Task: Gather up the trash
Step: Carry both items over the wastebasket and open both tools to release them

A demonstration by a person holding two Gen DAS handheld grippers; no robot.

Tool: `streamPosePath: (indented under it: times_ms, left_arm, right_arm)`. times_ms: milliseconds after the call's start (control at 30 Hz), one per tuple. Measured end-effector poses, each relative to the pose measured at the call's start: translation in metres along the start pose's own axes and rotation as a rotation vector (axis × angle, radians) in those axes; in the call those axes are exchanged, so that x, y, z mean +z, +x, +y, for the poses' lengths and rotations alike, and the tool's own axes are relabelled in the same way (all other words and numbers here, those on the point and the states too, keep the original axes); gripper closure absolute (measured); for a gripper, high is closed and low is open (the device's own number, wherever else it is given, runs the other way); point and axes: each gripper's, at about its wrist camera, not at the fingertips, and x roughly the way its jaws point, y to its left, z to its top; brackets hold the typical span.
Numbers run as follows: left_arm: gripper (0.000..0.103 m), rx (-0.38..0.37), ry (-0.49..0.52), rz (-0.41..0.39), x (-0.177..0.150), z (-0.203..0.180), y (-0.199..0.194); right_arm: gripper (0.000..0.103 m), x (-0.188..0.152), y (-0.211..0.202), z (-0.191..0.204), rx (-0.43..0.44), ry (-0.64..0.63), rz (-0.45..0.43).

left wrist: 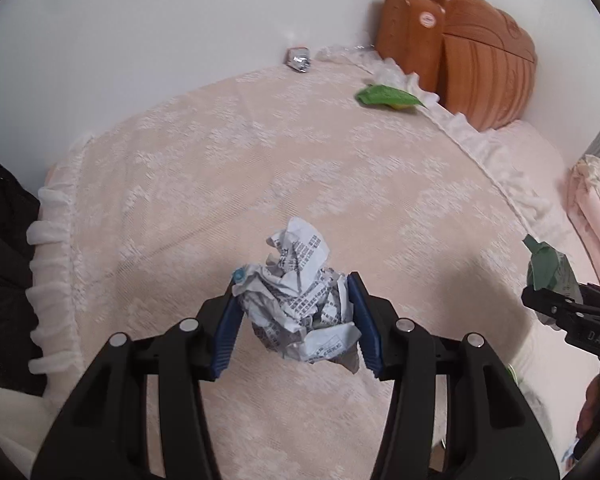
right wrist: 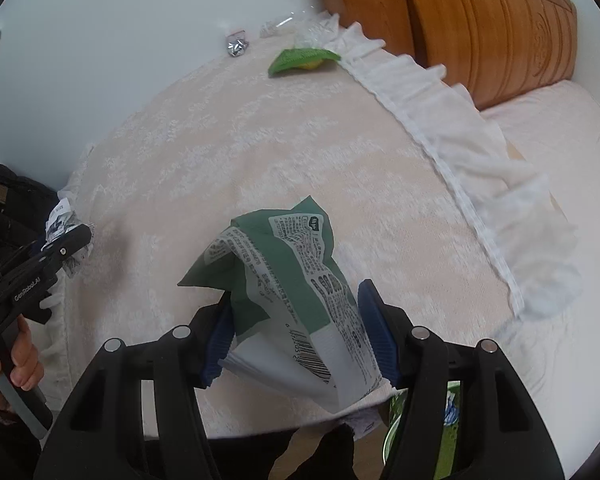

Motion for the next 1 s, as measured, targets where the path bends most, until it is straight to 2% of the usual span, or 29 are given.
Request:
streamPosePath:
  times_ms: [233,400,667,1000]
  left_arm:
    - [0.054,-0.125,0.112,0.013,-0.025,-0.079,-0.013]
    - [0.054,-0.17,0.218,-0.009,-0.039,-0.13,-0.026]
    - [0.054,-0.235,0.345,0.028,-0.073,-0.19,-0.035]
    - [0.054,-0.274,0.475,0.046,-0.101,-0.251,-0.042]
  right_arm:
    - [0.042,-0.053,-0.025,-0.035,-0.046,0.003,0.012]
    - [0.042,-0.078,-0.04,-0.057,-0.056,0.037,0.004]
    - [0.043,-0.106,-0.058,-0.095,-0.059,0.121,-0.008]
    - [0.042,-0.17,-0.075,-0.179,-0.207,0.275,0.042]
